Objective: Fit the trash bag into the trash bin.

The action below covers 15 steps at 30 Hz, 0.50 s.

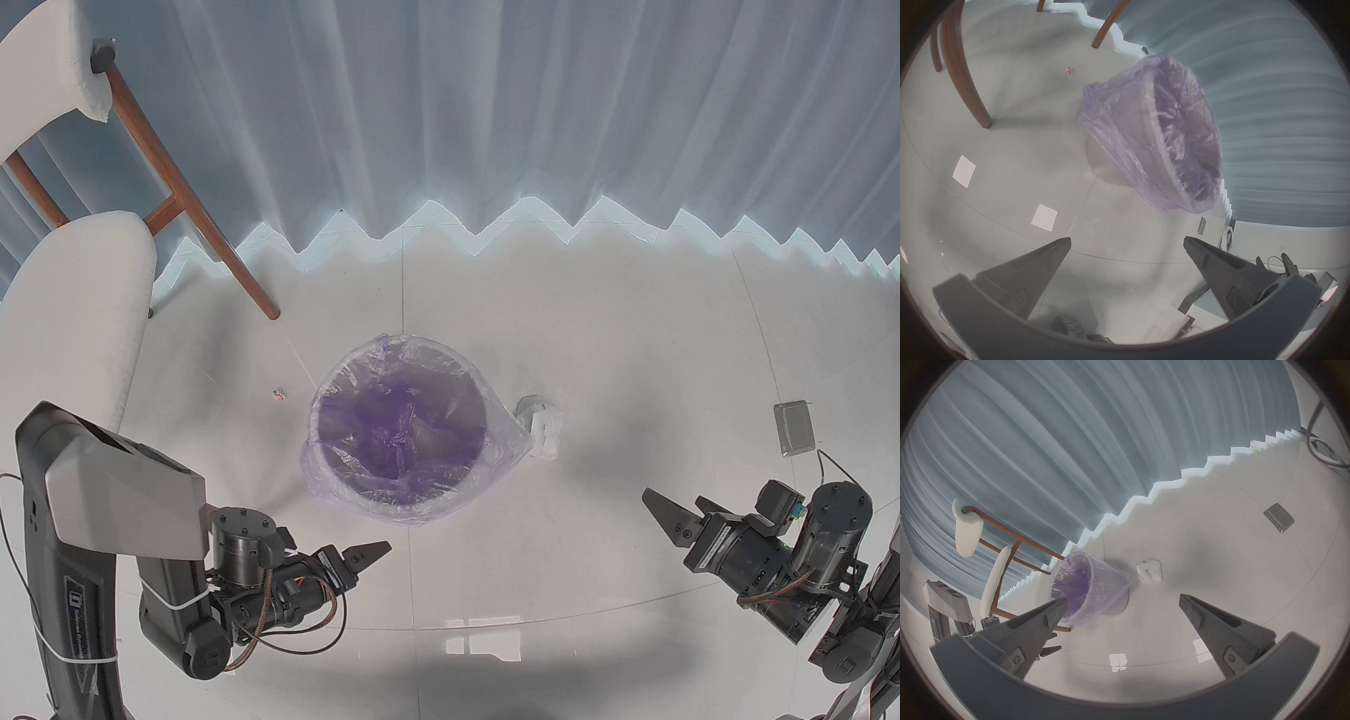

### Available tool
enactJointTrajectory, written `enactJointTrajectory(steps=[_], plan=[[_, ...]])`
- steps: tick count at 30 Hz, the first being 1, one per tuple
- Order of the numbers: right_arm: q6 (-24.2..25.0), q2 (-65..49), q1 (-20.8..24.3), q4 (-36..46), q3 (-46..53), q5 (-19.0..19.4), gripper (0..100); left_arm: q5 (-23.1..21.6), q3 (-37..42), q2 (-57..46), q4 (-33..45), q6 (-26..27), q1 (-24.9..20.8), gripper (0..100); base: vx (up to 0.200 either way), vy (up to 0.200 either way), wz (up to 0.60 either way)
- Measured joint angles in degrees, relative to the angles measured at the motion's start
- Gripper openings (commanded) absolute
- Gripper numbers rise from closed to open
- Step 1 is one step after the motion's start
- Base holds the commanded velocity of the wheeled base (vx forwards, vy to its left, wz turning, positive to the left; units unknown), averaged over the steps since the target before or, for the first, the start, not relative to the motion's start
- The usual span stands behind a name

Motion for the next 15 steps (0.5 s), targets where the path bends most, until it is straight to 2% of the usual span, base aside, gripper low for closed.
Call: enactJointTrajectory(steps=[7,15], plan=[[-0.07,0.00,0.00,0.00,0.09,-0.01,100,0.45,-4.41,3.29,-0.01,0.05,-1.68,100,0.000,0.000,0.00],[-0.10,-0.22,-0.13,0.00,0.22,-0.09,100,5.51,-8.90,5.35,-0.06,-1.60,-3.06,100,0.000,0.000,0.00]])
